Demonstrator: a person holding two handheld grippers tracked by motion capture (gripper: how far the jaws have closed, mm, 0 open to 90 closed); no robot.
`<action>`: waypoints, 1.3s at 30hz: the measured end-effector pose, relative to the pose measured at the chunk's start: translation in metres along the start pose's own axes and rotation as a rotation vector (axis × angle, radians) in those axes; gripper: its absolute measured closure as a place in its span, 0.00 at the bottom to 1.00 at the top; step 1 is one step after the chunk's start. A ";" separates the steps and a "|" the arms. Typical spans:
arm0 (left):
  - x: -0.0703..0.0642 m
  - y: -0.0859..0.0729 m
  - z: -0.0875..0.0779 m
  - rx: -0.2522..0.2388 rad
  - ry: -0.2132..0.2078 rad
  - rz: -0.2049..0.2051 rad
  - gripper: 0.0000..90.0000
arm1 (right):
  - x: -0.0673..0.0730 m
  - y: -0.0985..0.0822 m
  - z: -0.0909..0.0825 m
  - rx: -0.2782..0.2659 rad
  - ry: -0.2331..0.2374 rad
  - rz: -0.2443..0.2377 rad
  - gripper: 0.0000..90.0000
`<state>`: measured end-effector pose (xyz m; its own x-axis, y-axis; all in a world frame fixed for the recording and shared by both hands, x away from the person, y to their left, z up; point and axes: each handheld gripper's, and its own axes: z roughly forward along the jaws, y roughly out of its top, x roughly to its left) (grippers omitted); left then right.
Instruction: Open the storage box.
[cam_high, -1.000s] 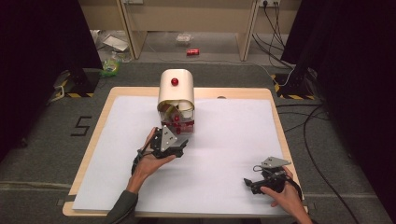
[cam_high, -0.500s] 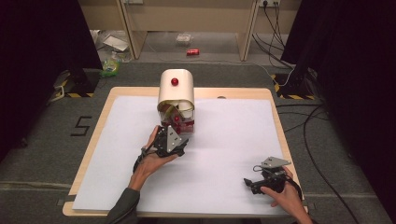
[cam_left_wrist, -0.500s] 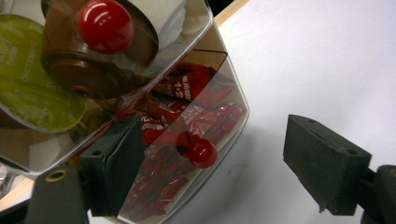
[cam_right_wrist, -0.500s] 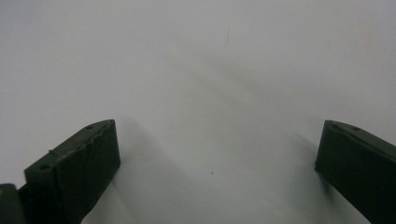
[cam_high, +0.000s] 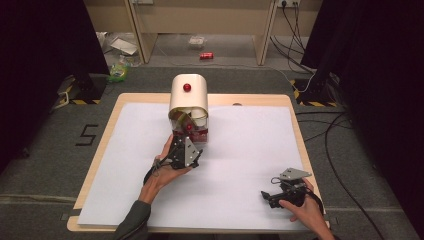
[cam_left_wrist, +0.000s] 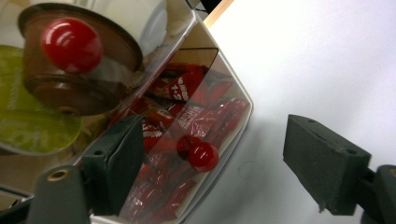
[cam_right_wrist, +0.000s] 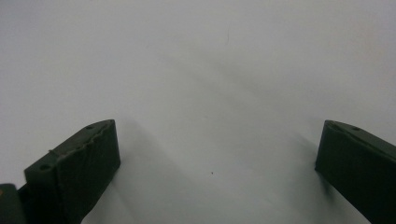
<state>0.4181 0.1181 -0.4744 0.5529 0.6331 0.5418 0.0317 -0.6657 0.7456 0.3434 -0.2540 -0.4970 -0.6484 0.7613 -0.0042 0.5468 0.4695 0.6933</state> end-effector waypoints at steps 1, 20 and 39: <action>0.000 0.000 0.001 0.004 0.002 0.007 0.23 | 0.000 0.000 0.000 0.000 0.000 0.000 0.00; 0.001 0.003 -0.005 0.013 -0.021 -0.065 0.27 | 0.000 0.000 0.000 0.000 0.000 -0.001 0.00; -0.004 0.004 -0.031 0.007 -0.106 -0.153 0.28 | 0.000 0.000 0.000 0.000 -0.001 -0.003 0.00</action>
<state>0.3905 0.1252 -0.4613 0.6258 0.6824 0.3778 0.1283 -0.5678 0.8131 0.3432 -0.2541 -0.4971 -0.6490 0.7607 -0.0069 0.5449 0.4712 0.6936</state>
